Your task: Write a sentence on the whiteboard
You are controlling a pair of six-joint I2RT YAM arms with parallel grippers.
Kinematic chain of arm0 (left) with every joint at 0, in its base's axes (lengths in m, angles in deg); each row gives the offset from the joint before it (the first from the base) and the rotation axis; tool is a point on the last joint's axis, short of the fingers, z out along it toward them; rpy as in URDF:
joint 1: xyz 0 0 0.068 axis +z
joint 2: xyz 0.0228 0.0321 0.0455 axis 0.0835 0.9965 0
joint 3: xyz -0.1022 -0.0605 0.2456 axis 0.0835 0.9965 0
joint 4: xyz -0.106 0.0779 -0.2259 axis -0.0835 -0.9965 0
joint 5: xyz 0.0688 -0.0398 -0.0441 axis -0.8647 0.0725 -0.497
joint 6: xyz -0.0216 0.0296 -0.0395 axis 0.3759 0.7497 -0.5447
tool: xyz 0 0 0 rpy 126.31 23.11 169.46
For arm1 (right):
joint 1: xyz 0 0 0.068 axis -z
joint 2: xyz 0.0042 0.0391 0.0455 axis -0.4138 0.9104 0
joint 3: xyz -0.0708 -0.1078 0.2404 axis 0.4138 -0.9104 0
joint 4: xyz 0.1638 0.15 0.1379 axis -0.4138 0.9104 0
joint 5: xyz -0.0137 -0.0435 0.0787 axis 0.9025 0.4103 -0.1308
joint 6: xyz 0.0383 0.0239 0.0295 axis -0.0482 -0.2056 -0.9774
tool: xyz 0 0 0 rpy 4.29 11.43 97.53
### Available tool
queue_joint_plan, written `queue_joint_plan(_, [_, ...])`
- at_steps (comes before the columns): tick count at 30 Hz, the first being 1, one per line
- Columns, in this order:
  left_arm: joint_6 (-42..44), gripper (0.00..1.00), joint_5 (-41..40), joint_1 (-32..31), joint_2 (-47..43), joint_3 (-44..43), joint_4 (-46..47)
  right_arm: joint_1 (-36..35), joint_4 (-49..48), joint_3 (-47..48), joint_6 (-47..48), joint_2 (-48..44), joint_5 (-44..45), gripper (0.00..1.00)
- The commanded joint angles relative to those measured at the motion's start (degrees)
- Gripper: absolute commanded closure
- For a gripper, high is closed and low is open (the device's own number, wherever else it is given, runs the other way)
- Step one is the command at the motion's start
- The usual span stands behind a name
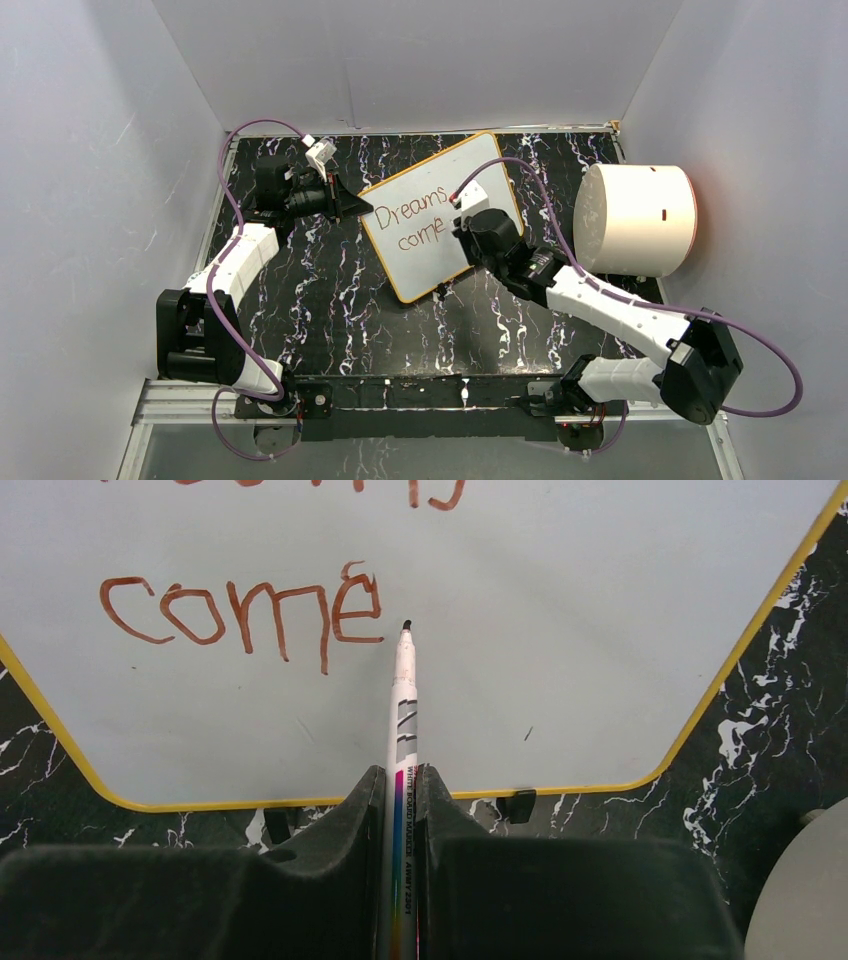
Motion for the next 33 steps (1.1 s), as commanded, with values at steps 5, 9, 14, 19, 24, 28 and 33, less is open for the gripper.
queue_joint_plan(5, [5.5, 1.0, -7.8, -1.1, 3.1, 1.6, -6.4, 2.8, -2.0, 0.2, 1.9, -1.9, 0.0, 1.0])
queue_joint_plan(9, [5.5, 1.0, -7.8, -1.2, 3.2, 1.6, -6.4, 3.3, -3.0, 0.5, 2.3, -1.0, -0.6, 1.0])
queue_joint_plan(14, [5.5, 1.0, -7.9, -1.2, 3.2, 1.6, -7.9, 3.6, -3.7, 0.9, 2.6, 0.1, -1.4, 1.0])
queue_joint_plan(19, [5.5, 1.0, -7.8, -1.2, 3.3, 1.6, -8.0, 3.9, -4.7, 1.3, 2.7, 1.2, -2.4, 1.0])
queue_joint_plan(24, [5.6, 1.0, -7.9, -1.2, 3.3, 1.6, -8.0, 4.2, -5.2, 1.7, 3.0, 2.1, -2.7, 1.0])
queue_joint_plan(28, [5.7, 1.0, -7.9, -1.2, 3.3, 1.6, -8.1, 4.9, -5.2, 1.6, 3.0, 2.8, -2.9, 1.0])
queue_joint_plan(33, [5.7, 1.0, -7.9, -1.2, 3.3, 1.5, -8.2, 6.1, -4.7, 1.2, 3.0, 3.0, -2.3, 1.0])
